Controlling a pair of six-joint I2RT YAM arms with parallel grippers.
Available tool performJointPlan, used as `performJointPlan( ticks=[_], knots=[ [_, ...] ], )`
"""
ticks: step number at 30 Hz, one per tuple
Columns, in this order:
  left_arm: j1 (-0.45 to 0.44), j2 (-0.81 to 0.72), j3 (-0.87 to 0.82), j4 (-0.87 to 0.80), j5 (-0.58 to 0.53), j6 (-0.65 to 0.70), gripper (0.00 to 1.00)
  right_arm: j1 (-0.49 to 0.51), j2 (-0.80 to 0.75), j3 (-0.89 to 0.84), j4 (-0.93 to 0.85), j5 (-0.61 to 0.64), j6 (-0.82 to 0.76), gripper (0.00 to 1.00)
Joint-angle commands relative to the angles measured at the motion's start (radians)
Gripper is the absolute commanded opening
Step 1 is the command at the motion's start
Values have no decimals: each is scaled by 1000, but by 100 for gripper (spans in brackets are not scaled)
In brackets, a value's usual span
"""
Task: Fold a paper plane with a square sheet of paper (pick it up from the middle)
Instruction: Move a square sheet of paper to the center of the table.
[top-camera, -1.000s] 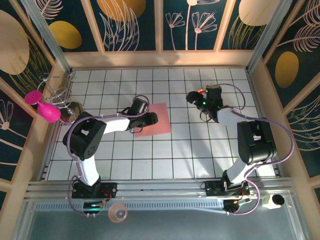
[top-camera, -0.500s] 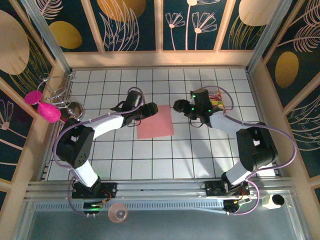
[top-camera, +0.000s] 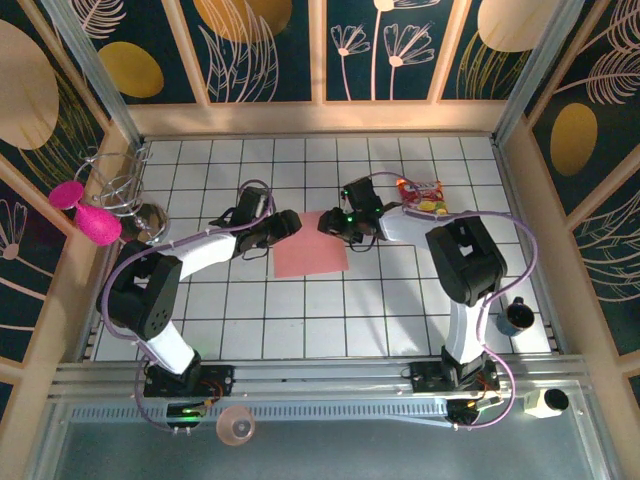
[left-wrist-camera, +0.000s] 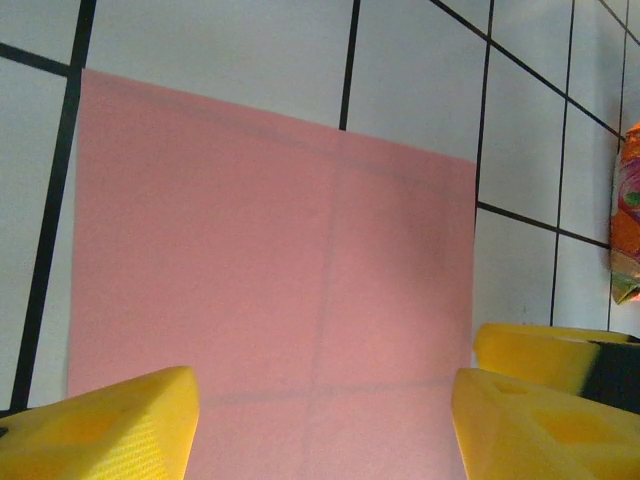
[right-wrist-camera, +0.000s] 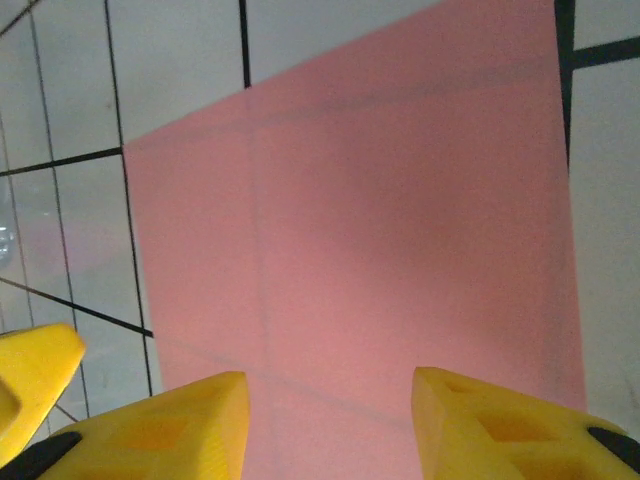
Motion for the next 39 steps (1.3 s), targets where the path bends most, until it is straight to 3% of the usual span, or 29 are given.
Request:
performJointPlan(
  ticks=[1,8,16,29,39],
  knots=[
    [-1,14,-15,15,43,-25,67,4,30,42,-67,-6,-13,46],
    [-4,28,-14,1,84,8,68,4,51,15,-165,48,-18,44],
    [-51,32,-27,-46,90,4,68,6,-80,-166,-193,134,20,42],
    [-98,99,-19,23,134,-64,70,-12,-185,-163,-88,91,67,41],
    [-99,96,-13,31,146,-71,73,-12,-119,-187,-94,67,54,40]
  ],
)
